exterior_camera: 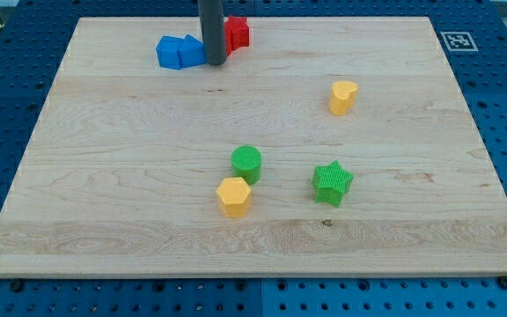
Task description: Move away from from blue cube
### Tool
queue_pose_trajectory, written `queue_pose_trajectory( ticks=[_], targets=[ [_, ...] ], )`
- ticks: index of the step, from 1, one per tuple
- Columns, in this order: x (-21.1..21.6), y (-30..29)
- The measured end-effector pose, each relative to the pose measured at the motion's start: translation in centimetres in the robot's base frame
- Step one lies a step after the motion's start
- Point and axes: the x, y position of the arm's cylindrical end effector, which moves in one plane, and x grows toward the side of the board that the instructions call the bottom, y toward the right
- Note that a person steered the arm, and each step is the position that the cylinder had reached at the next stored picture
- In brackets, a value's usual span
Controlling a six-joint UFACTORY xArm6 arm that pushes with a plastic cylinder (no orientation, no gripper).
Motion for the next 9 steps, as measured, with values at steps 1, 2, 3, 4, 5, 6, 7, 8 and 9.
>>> queue_pose_trajectory(
  ticks=[1, 2, 3, 4, 5, 6, 7, 8, 9],
  targets=[
    [-0.5, -0.1],
    [-0.5, -1.2],
    [-0.5, -3.3],
    [-0.4, -4.6],
    [1.4, -3.7],
    [4.3, -4.0],
    [5.5, -4.7],
    [7.4, -4.8],
    [11.7, -4.9]
  ],
)
